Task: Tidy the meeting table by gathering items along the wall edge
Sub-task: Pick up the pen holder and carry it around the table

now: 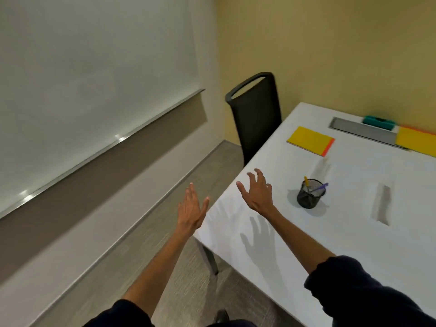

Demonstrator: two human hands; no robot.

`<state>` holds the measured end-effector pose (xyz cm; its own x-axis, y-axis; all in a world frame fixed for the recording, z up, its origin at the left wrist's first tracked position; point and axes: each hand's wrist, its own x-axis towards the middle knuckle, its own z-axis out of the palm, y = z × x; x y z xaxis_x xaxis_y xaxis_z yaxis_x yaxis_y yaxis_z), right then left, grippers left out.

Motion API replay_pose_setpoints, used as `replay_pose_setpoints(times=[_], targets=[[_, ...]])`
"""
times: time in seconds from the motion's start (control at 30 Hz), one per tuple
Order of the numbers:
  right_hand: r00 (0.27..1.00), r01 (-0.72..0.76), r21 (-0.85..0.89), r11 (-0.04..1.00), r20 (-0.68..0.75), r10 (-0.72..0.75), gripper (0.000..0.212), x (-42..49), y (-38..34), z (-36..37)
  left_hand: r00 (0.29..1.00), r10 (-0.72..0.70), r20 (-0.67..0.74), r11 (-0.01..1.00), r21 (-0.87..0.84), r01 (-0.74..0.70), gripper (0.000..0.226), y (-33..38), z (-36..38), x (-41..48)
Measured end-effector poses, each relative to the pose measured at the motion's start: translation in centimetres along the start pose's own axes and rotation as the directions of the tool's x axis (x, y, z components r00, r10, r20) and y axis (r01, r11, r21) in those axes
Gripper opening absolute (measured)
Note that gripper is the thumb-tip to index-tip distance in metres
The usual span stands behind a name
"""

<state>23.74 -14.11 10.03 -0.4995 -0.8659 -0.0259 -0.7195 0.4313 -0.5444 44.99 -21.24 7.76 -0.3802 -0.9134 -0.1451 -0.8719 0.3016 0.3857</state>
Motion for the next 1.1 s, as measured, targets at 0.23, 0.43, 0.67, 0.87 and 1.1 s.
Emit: replay_pose_setpoints(times=[0.23, 0.43, 0.67, 0.87, 1.1], targets=[[0.957, -0.249, 0.024, 0.968, -0.145, 0.250, 0.068, 1.2, 5.7, -2.8, 0.965, 0.215, 0.148, 0.974, 0.038, -0.222, 0.076, 5.6, 1.8, 7.4], [0.868, -0.422, 0.110, 0.900, -0.239, 0.436, 0.069, 0.1, 12.9, -5.6, 0.897, 0.352, 0.266, 0.928, 0.025, -0.372, 0.074, 13.1, 5.3, 9.1], [0.807, -0.539, 0.278, 0.795, -0.101, 0.582, 0.085, 0.4, 19.9, -8.4, 0.786, 0.500, 0.365, 0.840, 0.016, -0.542, 0.075, 21.7, 9.5, 9.7], [0.819, -0.523, 0.435, 0.733, 0.017, 0.574, 0.097, 2.1, 22.4, -8.4, 0.749, 0.505, 0.429, 0.825, 0.016, -0.565, 0.077, 27.1, 12.3, 11.6], [0.846, -0.519, 0.414, 0.748, 0.124, 0.518, 0.109, 4.1, 24.2, -7.6, 0.745, 0.415, 0.522, 0.904, -0.143, -0.403, 0.081, 29.9, 14.9, 13.6]])
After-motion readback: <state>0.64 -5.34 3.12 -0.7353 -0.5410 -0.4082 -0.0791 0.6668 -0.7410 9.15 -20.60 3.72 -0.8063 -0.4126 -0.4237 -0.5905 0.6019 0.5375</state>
